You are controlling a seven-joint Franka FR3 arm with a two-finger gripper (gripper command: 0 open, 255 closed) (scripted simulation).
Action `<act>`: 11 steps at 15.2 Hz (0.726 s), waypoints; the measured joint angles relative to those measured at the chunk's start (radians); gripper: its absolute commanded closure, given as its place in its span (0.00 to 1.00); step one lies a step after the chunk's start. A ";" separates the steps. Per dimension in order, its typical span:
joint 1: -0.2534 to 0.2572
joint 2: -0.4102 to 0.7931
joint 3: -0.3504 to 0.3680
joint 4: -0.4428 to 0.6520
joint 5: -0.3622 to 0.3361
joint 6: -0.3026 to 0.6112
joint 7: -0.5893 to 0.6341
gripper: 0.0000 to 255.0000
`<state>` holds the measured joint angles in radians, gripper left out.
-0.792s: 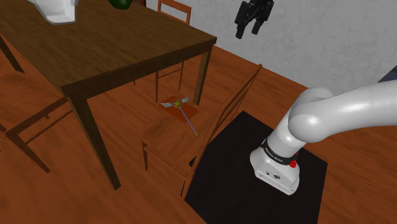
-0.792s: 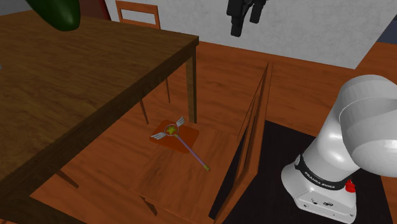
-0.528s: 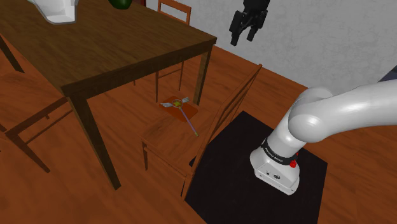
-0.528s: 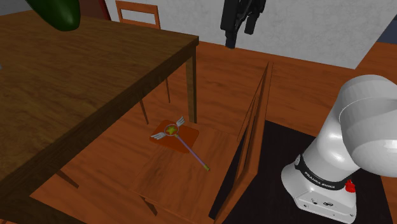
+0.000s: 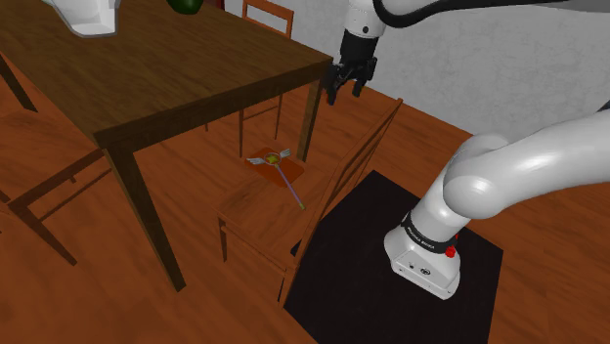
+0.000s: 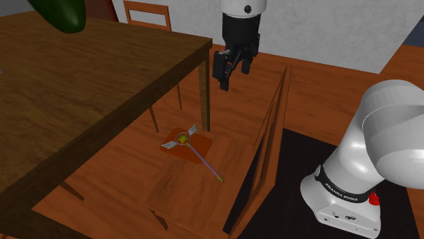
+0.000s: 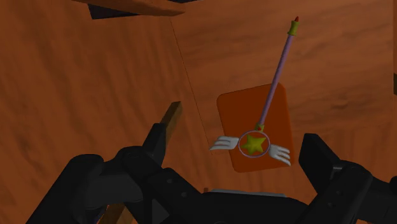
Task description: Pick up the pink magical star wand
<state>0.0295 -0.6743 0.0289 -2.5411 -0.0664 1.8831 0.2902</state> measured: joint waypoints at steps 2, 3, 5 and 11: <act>0.001 0.039 0.011 -0.038 0.006 0.072 0.026 0.00; 0.001 0.061 0.015 -0.058 0.007 0.110 0.037 0.00; 0.001 0.114 0.026 -0.080 0.010 0.180 0.062 0.00; 0.000 0.325 0.064 -0.098 0.011 0.392 0.147 0.00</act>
<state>0.0295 -0.3492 0.0927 -2.6389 -0.0551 2.2748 0.4373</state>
